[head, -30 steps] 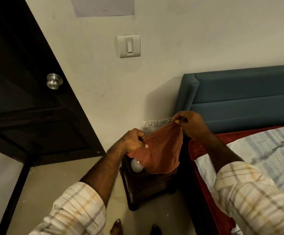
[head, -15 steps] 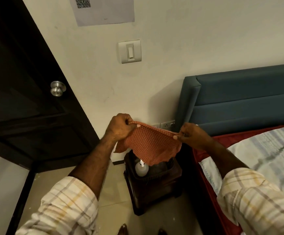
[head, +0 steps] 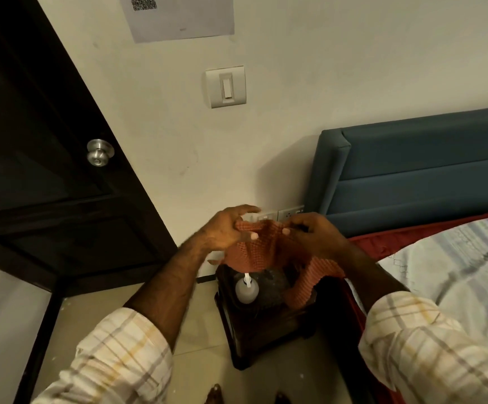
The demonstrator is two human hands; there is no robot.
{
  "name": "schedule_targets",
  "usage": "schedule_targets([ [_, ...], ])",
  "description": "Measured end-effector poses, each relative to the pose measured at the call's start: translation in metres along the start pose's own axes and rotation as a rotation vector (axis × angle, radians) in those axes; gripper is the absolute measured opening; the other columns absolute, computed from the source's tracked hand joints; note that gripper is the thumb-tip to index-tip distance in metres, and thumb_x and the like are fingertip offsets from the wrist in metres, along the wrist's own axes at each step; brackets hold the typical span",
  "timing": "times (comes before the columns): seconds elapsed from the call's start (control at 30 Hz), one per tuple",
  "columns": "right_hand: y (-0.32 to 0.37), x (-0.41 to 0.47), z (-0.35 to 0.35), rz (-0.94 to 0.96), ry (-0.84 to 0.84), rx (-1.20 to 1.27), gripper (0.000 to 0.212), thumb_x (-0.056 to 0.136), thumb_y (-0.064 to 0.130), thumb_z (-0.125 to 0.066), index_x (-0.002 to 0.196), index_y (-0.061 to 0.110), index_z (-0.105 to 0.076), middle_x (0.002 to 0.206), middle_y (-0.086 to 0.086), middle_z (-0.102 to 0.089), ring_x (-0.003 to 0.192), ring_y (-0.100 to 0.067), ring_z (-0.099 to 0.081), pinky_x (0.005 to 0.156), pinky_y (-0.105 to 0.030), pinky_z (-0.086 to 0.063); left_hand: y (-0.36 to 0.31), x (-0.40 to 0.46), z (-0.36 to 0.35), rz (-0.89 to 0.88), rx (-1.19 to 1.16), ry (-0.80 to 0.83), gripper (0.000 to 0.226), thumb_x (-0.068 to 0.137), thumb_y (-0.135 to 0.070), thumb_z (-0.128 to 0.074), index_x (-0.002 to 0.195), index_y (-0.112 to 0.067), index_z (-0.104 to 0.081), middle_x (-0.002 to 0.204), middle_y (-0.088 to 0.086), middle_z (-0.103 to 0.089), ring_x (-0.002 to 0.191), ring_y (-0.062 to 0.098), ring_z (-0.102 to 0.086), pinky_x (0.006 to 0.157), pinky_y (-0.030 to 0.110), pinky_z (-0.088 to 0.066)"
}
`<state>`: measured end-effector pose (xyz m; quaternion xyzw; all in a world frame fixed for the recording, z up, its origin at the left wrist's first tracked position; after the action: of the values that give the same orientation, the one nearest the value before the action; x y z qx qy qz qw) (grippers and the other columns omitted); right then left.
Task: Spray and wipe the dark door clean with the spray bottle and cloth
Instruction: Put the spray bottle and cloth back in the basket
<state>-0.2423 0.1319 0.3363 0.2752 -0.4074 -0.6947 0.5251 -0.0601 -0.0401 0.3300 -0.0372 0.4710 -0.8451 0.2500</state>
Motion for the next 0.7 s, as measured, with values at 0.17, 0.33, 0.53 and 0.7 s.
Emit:
schedule_targets([
  [0.17,0.015,0.008,-0.002,0.047,0.076,0.056,0.017,0.103,0.011,-0.068,0.096,0.023,-0.078,0.089,0.008,-0.076,0.086,-0.007,-0.071,0.079,-0.024,-0.056,-0.011,0.011,-0.032,-0.077,-0.109,0.124,0.041,0.098,-0.022,-0.077,0.139,-0.024,-0.07,0.129,-0.006,-0.076,0.118,0.011,-0.072,0.11,0.034,-0.054],
  [0.33,0.012,0.006,0.004,0.009,-0.012,0.113,0.01,0.102,0.015,-0.071,0.101,0.017,-0.081,0.094,0.005,-0.08,0.09,-0.011,-0.077,0.082,-0.024,-0.06,-0.015,0.015,-0.036,-0.093,-0.213,0.102,0.014,0.096,-0.014,-0.078,0.107,-0.02,-0.083,0.102,-0.002,-0.082,0.097,0.015,-0.076,0.092,0.029,-0.058],
  [0.53,-0.02,0.005,0.004,-0.142,0.077,0.008,0.018,0.092,0.036,-0.084,0.085,0.02,-0.078,0.08,-0.002,-0.076,0.07,-0.01,-0.07,0.067,-0.034,-0.057,-0.007,0.026,0.001,-0.011,-0.032,-0.178,0.017,0.098,-0.011,-0.072,0.094,-0.024,-0.083,0.087,-0.002,-0.08,0.082,0.017,-0.074,0.082,0.032,-0.057],
  [0.7,-0.034,0.001,-0.019,-0.186,0.155,0.096,0.03,0.1,0.046,-0.072,0.101,0.017,-0.077,0.098,-0.004,-0.079,0.092,-0.018,-0.077,0.087,-0.044,-0.063,-0.015,0.029,0.016,-0.004,0.069,-0.216,0.016,0.098,-0.013,-0.071,0.091,-0.024,-0.081,0.086,-0.005,-0.078,0.084,0.018,-0.074,0.081,0.03,-0.058],
])
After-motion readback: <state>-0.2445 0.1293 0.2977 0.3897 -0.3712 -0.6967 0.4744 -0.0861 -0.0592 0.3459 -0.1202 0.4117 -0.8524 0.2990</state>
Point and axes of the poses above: each hand's wrist, its own x-axis towards the middle knuckle, its own z-axis out of the back of the hand, y = z × x, the point moved 4 cm from there along x, towards the middle knuckle
